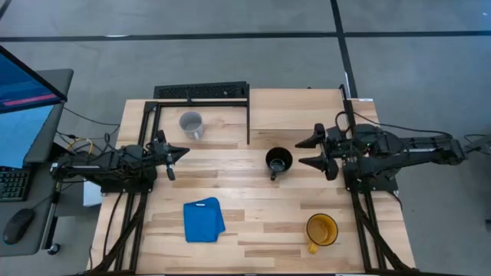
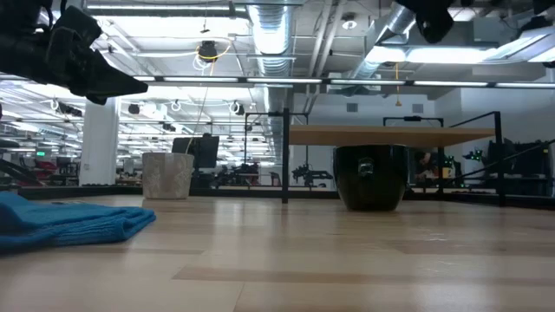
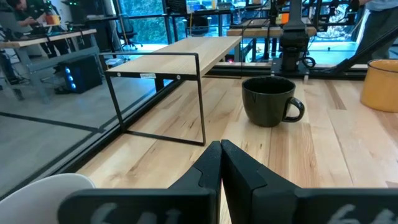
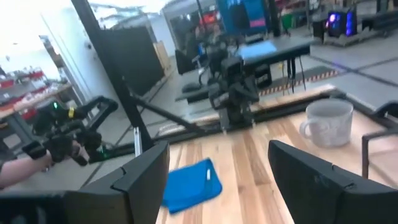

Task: Stack small to large cups/mugs on shelf
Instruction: Put the yellow mug on the shelf

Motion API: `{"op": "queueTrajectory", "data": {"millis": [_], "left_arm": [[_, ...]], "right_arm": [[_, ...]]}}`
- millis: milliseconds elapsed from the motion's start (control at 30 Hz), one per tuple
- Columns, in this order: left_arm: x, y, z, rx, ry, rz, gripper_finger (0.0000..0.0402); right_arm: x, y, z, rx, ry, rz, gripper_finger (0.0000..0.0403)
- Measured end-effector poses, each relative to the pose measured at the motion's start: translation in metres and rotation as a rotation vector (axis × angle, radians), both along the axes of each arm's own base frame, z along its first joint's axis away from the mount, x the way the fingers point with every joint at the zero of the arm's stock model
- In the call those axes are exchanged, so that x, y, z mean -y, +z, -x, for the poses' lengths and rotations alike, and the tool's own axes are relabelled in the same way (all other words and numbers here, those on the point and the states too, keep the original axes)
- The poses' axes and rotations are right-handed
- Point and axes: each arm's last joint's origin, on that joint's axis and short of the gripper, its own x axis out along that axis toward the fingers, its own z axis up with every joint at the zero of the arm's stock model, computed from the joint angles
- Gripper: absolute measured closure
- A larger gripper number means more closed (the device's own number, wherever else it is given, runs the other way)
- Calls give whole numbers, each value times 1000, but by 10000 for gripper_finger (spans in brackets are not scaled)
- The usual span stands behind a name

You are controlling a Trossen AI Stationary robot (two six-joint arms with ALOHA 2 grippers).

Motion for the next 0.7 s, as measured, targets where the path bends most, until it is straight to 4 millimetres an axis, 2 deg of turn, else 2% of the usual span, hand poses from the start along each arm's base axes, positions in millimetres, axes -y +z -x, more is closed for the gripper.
{"op": "queueTrajectory", "data": {"millis": [467, 700], "left_arm": [[0, 0, 0, 0, 0, 0, 401], [0, -1, 0, -16, 1, -3, 401]], "right_arm": [[-18, -19, -17, -172, 97, -76, 106], [-25, 1, -22, -415, 73, -3, 106]]}}
